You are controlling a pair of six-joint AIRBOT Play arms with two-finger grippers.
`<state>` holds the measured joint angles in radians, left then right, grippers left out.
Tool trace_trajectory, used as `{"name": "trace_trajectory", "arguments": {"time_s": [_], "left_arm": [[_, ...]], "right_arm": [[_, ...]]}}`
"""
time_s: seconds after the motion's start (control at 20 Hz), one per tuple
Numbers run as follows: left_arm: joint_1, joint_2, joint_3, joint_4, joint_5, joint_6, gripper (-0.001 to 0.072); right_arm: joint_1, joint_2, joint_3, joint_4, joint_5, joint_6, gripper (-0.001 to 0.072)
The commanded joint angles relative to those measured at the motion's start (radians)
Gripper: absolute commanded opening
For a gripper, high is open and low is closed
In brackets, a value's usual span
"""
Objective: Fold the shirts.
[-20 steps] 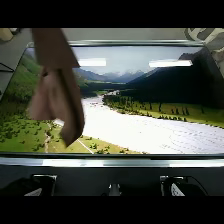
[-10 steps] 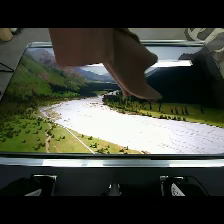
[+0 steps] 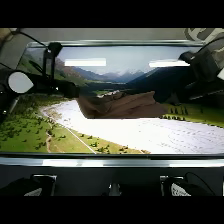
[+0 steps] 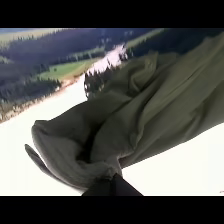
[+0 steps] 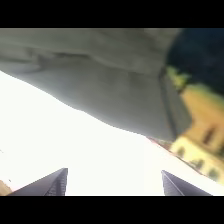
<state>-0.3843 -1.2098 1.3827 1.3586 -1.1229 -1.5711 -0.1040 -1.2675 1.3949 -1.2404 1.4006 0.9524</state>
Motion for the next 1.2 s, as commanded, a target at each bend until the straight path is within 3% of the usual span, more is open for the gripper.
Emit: {"name": "trace_trajectory", "arguments": {"time_s": [0.0,0.15,0.25,0.6,0.95,1.0,1.15], "left_arm": [[-0.011,0.011,-0.091,0.011,-0.010,0.000,0.0021],[-0.011,0.029,-0.092,0.011,-0.011,0.000,0.0021],[-0.010,0.034,-0.092,0.012,-0.011,0.000,0.0021],[-0.010,0.033,-0.092,0.012,0.032,0.000,0.0021],[-0.010,0.033,-0.092,0.012,0.050,0.000,0.0021],[-0.010,0.033,-0.092,0.012,0.050,0.000,0.0021],[-0.010,0.034,-0.092,0.012,0.050,0.000,0.0021]], "right_arm": [[0.001,-0.146,-0.121,0.147,-0.162,-0.034,0.0638],[0.001,-0.253,-0.121,0.154,-0.350,-0.032,0.0634],[0.001,-0.309,-0.121,0.143,-0.386,-0.029,0.0634],[0.001,-0.345,-0.121,-0.107,-0.314,-0.029,0.0632],[0.001,-0.438,-0.121,-0.064,-0.202,-0.015,0.0632],[0.001,-0.445,-0.121,-0.060,-0.199,-0.009,0.0600],[0.001,-0.444,-0.120,-0.056,-0.209,0.016,0.0041]]}}
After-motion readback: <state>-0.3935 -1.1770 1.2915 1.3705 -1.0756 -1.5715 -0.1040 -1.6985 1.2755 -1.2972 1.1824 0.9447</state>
